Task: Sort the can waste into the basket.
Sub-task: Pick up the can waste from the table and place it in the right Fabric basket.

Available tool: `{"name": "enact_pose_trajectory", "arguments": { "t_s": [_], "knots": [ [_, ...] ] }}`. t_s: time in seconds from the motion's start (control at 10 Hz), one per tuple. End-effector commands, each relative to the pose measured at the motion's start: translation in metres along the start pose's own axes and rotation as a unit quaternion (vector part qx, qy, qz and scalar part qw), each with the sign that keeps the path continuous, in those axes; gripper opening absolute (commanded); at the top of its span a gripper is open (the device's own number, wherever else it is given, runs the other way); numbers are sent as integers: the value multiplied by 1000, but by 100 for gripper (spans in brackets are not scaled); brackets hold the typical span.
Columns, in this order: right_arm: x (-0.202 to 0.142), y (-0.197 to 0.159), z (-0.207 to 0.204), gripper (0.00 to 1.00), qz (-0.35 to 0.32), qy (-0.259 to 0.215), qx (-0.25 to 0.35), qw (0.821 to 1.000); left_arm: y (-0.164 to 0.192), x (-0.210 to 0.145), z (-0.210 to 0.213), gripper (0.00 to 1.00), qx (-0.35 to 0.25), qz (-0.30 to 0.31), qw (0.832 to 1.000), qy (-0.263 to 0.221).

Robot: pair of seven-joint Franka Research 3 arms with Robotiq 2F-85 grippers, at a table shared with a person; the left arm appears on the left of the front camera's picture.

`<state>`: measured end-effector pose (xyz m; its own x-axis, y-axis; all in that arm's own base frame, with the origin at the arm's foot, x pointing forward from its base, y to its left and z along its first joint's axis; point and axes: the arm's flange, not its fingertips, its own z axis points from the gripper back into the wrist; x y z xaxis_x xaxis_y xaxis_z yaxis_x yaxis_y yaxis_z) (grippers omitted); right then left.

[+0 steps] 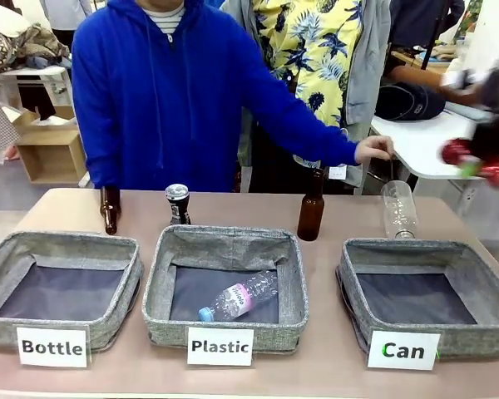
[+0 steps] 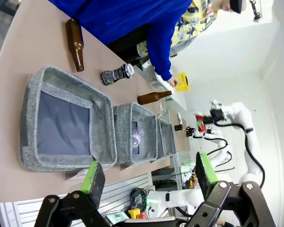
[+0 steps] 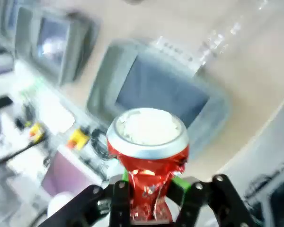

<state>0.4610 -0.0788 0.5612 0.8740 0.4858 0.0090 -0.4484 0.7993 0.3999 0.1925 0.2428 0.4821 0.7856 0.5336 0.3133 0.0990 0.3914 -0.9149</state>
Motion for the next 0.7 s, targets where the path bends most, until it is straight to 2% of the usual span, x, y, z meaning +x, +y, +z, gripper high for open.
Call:
{"name": "enact_pose_trajectory", "arguments": {
  "t_s": [0.0, 0.2, 0.3, 0.4, 0.5, 0.6],
  "knots": [
    [-75, 9, -11, 3, 101, 9, 20, 995, 0, 2, 0, 100, -9, -10, 1000, -1],
    [-109, -2, -30, 3, 159, -36, 46, 985, 0, 2, 0, 100, -9, -10, 1000, -1],
    [-110, 0, -39, 3, 194, -50, 23, 979, 0, 2, 0, 100, -9, -10, 1000, -1],
    [-111, 4, -43, 3, 221, -48, 2, 974, 0, 2, 0, 100, -9, -10, 1000, -1],
    [-105, 6, -44, 3, 274, -47, -10, 961, 0, 2, 0, 100, -9, -10, 1000, -1],
    [-89, 13, -48, 3, 340, -18, -31, 940, 0, 2, 0, 100, -9, -10, 1000, -1]
  ]
}}
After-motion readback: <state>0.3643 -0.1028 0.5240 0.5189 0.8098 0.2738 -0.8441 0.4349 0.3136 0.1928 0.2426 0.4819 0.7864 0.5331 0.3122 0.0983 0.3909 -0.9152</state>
